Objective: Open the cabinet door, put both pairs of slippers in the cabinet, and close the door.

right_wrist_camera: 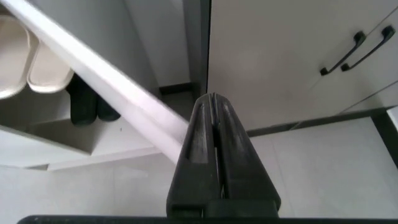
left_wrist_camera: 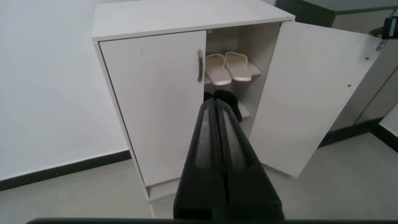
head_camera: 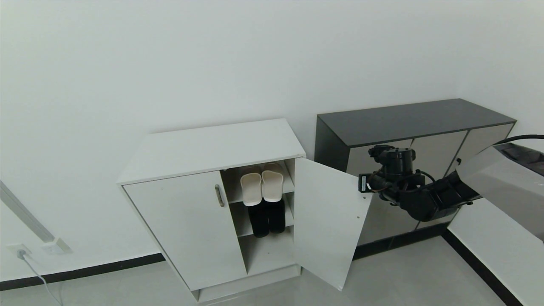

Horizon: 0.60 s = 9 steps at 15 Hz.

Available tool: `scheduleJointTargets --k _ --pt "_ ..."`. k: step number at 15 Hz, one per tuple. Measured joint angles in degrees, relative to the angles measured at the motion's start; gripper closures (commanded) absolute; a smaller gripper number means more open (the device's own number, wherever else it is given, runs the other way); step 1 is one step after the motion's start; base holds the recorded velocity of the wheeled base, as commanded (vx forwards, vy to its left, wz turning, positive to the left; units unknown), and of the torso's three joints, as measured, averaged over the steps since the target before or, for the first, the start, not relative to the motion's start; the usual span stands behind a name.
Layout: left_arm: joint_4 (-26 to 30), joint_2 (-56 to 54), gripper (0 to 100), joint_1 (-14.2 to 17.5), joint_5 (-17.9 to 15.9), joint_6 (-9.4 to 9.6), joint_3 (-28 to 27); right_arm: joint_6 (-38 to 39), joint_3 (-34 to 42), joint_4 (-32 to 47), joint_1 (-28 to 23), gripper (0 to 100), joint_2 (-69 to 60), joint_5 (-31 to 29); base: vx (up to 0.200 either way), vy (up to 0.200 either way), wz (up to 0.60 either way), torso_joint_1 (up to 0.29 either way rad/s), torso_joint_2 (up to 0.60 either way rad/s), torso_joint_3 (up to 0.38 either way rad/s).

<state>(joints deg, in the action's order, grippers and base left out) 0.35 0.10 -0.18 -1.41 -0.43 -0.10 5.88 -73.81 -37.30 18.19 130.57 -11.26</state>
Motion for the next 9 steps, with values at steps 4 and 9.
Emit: scheduleJointTargets --k 4,9 --pt "-0.02 0.00 100 0.00 0.00 0.10 0.00 -0.02 5.57 -1.67 2.34 100 -2.82 0.00 0.000 0.000 0.00 0.000 0.00 0.000" --pt "-0.02 0.00 100 0.02 0.00 0.11 0.00 0.41 17.35 -4.30 12.15 100 -11.86 0.11 0.000 0.000 0.00 0.000 0.00 0.000"
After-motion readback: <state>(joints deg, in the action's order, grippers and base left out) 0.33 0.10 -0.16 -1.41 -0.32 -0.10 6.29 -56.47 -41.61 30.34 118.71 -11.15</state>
